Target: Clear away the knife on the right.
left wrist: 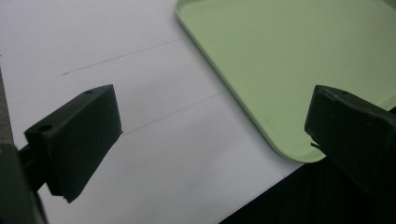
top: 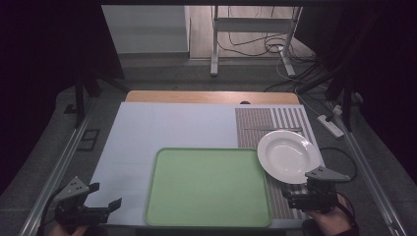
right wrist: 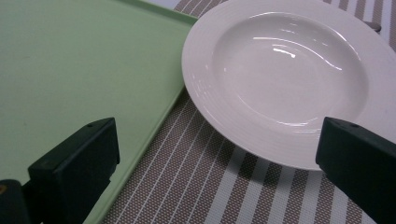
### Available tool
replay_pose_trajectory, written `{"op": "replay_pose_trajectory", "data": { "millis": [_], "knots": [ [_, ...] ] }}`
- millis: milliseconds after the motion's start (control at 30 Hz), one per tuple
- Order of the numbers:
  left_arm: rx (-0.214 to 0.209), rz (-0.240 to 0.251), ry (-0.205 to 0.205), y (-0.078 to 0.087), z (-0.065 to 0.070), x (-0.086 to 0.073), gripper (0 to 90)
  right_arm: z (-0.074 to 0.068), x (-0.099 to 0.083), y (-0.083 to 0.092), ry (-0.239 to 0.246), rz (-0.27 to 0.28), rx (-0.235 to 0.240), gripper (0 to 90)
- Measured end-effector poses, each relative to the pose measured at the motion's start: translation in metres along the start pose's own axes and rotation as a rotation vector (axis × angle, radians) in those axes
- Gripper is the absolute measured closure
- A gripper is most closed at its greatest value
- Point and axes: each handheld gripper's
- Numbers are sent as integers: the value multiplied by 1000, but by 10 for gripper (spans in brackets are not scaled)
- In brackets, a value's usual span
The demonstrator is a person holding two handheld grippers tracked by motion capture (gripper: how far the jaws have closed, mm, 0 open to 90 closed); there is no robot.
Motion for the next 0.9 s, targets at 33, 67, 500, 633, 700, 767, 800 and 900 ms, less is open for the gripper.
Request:
{"op": "replay_pose_trajectory", "data": {
  "millis": [33, 67, 500, 633, 700, 767, 800, 900],
  "knots": [
    [0, 0, 0, 0, 0, 0, 36, 0, 0, 0, 0, 0, 2, 5],
    [-1, 2, 1, 0, 0, 0, 36, 0, 0, 0, 0, -1, 5, 5],
    [-2, 5, 4, 0, 0, -1, 36, -2, 2, -2, 35, -26, 33, 6],
    [-1, 5, 4, 1, 0, -1, 36, -2, 2, -3, 38, -31, 31, 6],
    [-1, 5, 4, 1, 0, -1, 36, -3, 2, -3, 42, -37, 27, 6],
    [-1, 5, 4, 1, 0, -1, 36, -3, 3, -4, 44, -45, 25, 6],
    [-1, 6, 4, 1, 0, -1, 36, -3, 3, -5, 45, -52, 22, 6],
    [-1, 6, 7, 1, -1, -1, 36, -3, 4, -6, 42, -63, 23, 6]
  ]
}}
Point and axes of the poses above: each handheld gripper's, and its own axes: y roughly backward along the jaws, x roughly out of its top, z roughly to its right, and after that the axes turned 11 degrees about -z, right-handed
